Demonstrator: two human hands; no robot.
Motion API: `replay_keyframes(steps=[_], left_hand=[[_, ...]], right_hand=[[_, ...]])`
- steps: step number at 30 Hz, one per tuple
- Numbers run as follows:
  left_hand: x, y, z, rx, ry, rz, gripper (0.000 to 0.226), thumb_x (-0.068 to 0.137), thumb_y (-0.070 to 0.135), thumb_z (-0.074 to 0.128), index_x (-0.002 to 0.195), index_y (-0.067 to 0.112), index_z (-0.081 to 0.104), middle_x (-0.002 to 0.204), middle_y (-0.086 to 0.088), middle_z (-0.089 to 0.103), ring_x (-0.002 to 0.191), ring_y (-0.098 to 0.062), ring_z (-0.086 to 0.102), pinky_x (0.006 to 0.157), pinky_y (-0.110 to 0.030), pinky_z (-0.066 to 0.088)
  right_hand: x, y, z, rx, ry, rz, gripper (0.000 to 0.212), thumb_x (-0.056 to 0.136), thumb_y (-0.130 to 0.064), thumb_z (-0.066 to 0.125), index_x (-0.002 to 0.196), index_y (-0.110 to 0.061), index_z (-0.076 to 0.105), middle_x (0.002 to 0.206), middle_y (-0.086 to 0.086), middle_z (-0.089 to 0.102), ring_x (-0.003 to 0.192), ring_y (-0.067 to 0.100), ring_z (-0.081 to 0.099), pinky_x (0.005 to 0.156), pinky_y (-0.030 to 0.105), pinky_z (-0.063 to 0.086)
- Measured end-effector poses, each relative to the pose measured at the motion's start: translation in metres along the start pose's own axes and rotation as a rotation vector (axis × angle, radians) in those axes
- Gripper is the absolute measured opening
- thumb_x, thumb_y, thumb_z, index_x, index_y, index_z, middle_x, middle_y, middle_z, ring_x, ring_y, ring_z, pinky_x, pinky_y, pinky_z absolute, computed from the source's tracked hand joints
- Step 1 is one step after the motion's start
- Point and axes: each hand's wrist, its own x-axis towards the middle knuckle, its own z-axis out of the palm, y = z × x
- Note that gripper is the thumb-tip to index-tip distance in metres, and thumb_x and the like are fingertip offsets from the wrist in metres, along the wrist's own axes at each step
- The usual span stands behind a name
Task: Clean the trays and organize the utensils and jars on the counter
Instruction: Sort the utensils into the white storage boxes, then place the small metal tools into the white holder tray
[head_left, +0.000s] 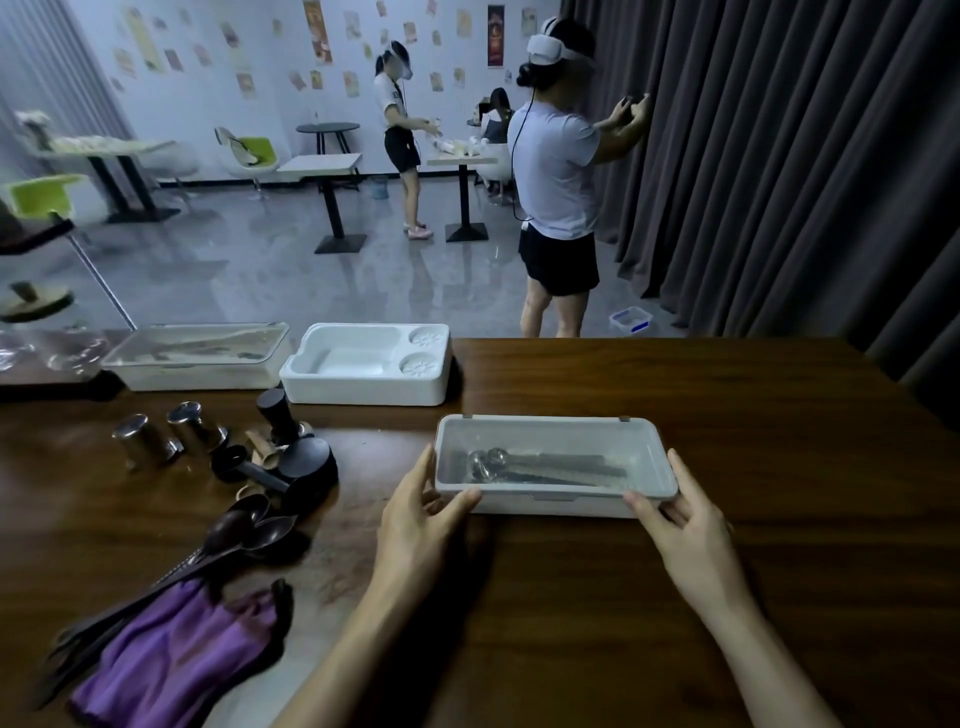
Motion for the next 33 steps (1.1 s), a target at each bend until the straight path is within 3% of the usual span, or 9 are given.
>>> replay_keyframes(steps=[7, 10, 13, 16, 19, 26, 28, 31, 33], left_hand=[[0.042, 0.036, 0.02, -0.029, 0.047, 0.073, 0.051, 0.09, 0.017, 0.078, 0.118, 0.054, 0.055, 0.106, 0.008, 0.078, 0.098, -0.004, 0.073, 0.08, -0.017, 0.054], [0.076, 0.052, 0.03, -0.013, 0.091, 0.119, 0.057, 0.089, 0.026, 0.079, 0.133, 0.05, 0.052, 0.12, 0.017, 0.07, 0.105, 0.0, 0.069, 0.087, -0.015, 0.052], [0.108, 0.052, 0.038, 0.054, 0.107, 0.059, 0.075, 0.082, 0.055, 0.075, 0.149, 0.041, 0.045, 0.131, 0.023, 0.064, 0.116, -0.006, 0.066, 0.102, -0.033, 0.052], [0.133, 0.038, 0.046, 0.09, 0.088, 0.024, 0.05, 0.078, 0.061, 0.069, 0.124, 0.045, 0.055, 0.103, 0.04, 0.066, 0.102, -0.001, 0.067, 0.096, -0.039, 0.054], [0.144, 0.03, 0.05, 0.093, 0.085, 0.035, 0.02, 0.083, 0.051, 0.072, 0.098, 0.047, 0.059, 0.087, 0.034, 0.065, 0.087, 0.001, 0.065, 0.084, -0.037, 0.053], [0.162, 0.022, 0.058, 0.077, 0.077, -0.002, 0.069, 0.081, 0.057, 0.074, 0.14, 0.027, 0.057, 0.129, 0.014, 0.069, 0.12, 0.0, 0.063, 0.106, -0.04, 0.052], [0.166, 0.02, 0.058, 0.088, 0.064, -0.021, 0.067, 0.084, 0.054, 0.074, 0.142, 0.026, 0.056, 0.13, 0.013, 0.068, 0.121, -0.002, 0.063, 0.107, -0.039, 0.052], [0.165, 0.015, 0.056, 0.15, 0.033, -0.046, 0.042, 0.091, 0.04, 0.071, 0.131, 0.032, 0.061, 0.118, 0.017, 0.073, 0.113, -0.003, 0.068, 0.104, -0.039, 0.052], [0.162, 0.01, 0.052, 0.163, 0.048, -0.081, 0.047, 0.09, 0.041, 0.07, 0.134, 0.028, 0.06, 0.125, 0.015, 0.071, 0.117, -0.004, 0.066, 0.108, -0.043, 0.049]], right_hand=[[0.046, -0.026, -0.017, 0.02, 0.035, -0.108, 0.083, 0.09, -0.032, 0.072, 0.157, -0.025, 0.025, 0.127, -0.015, 0.051, 0.119, 0.003, 0.051, 0.094, 0.022, 0.044], [0.081, -0.044, -0.021, 0.014, 0.01, -0.15, 0.081, 0.088, -0.034, 0.073, 0.156, -0.027, 0.029, 0.127, -0.018, 0.052, 0.121, 0.005, 0.051, 0.099, 0.027, 0.045], [0.12, -0.042, -0.015, -0.027, 0.005, -0.151, 0.072, 0.083, -0.047, 0.074, 0.147, -0.034, 0.042, 0.128, -0.014, 0.062, 0.121, 0.009, 0.058, 0.103, 0.041, 0.05], [0.15, -0.032, -0.006, -0.029, -0.005, -0.129, 0.071, 0.081, -0.049, 0.076, 0.144, -0.035, 0.045, 0.124, -0.014, 0.064, 0.12, 0.012, 0.06, 0.103, 0.047, 0.051], [0.166, -0.032, 0.003, -0.026, -0.01, -0.119, 0.07, 0.085, -0.039, 0.077, 0.146, -0.034, 0.044, 0.119, -0.02, 0.061, 0.117, 0.01, 0.059, 0.104, 0.041, 0.049], [0.182, -0.017, 0.011, 0.001, 0.025, -0.059, 0.076, 0.086, -0.031, 0.077, 0.152, -0.021, 0.039, 0.124, -0.011, 0.057, 0.117, 0.011, 0.054, 0.103, 0.039, 0.047], [0.185, -0.01, 0.015, -0.001, 0.03, -0.029, 0.08, 0.085, -0.038, 0.077, 0.153, -0.024, 0.036, 0.136, -0.002, 0.058, 0.124, 0.017, 0.055, 0.105, 0.044, 0.047], [0.187, -0.002, 0.017, -0.028, 0.034, 0.022, 0.096, 0.078, -0.06, 0.073, 0.156, -0.03, 0.026, 0.15, 0.005, 0.048, 0.136, 0.026, 0.048, 0.108, 0.051, 0.045], [0.185, -0.001, 0.019, -0.001, 0.013, 0.053, 0.108, 0.07, -0.073, 0.067, 0.157, -0.036, 0.017, 0.158, 0.006, 0.038, 0.142, 0.028, 0.04, 0.112, 0.054, 0.04]])
